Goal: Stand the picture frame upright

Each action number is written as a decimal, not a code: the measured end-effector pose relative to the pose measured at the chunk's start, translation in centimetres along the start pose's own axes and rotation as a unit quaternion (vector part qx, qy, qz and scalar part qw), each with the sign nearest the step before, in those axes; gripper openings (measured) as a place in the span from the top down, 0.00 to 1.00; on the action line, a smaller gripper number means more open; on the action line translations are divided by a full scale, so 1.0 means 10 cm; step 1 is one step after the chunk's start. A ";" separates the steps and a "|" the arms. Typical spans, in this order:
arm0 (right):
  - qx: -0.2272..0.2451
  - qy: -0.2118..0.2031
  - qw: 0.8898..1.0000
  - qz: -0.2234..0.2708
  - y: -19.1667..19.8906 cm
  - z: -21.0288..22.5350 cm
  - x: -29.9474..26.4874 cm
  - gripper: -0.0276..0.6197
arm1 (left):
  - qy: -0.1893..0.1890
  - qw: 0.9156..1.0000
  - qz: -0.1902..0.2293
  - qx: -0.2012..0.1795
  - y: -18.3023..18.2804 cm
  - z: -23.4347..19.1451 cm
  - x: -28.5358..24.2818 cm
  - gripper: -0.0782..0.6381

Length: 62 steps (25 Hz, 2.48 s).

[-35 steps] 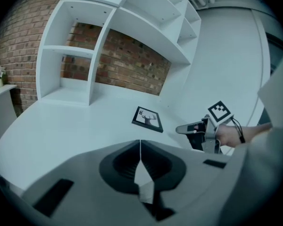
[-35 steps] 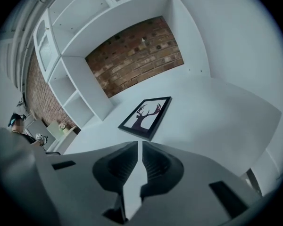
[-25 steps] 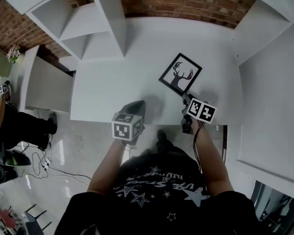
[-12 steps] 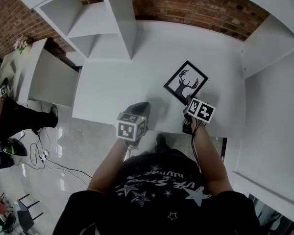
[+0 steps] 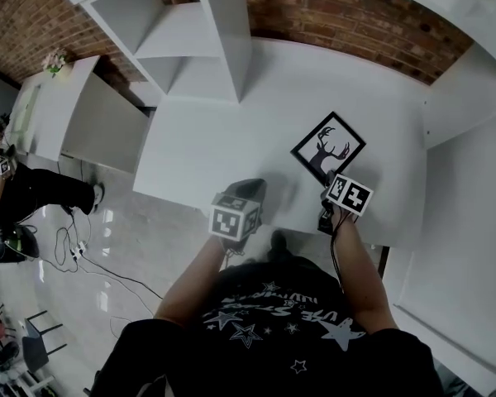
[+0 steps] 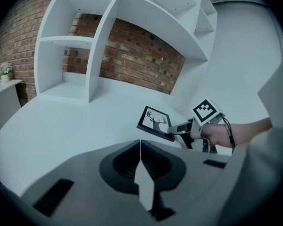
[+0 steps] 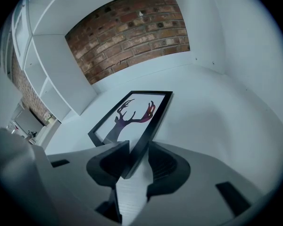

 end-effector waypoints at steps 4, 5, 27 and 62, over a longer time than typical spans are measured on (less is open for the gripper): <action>0.004 -0.024 1.000 -0.007 -0.03 0.01 -0.02 0.77 | -0.007 1.000 0.007 -0.003 -0.01 0.00 0.03 0.87; 0.006 -0.032 0.999 -0.011 -0.03 0.02 -0.03 0.78 | -0.010 1.000 0.007 -0.007 -0.01 0.01 0.04 0.87; 0.073 -0.105 0.990 -0.061 0.54 -0.04 0.42 0.82 | -0.009 1.000 -0.017 -0.012 0.52 -0.06 0.35 0.87; 0.055 -0.104 0.989 -0.089 1.46 -0.20 1.20 0.83 | 0.127 0.974 -0.171 0.082 1.15 0.27 0.32 0.62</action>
Point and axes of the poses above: the fingertips, and each gripper's own axes: x backward along the fingers, z to its right, y out of its underside, the point moved 10 cm from there along x, backward along the fingers, and after that the axes turned 2 degrees about z, right-handed, at the moved point
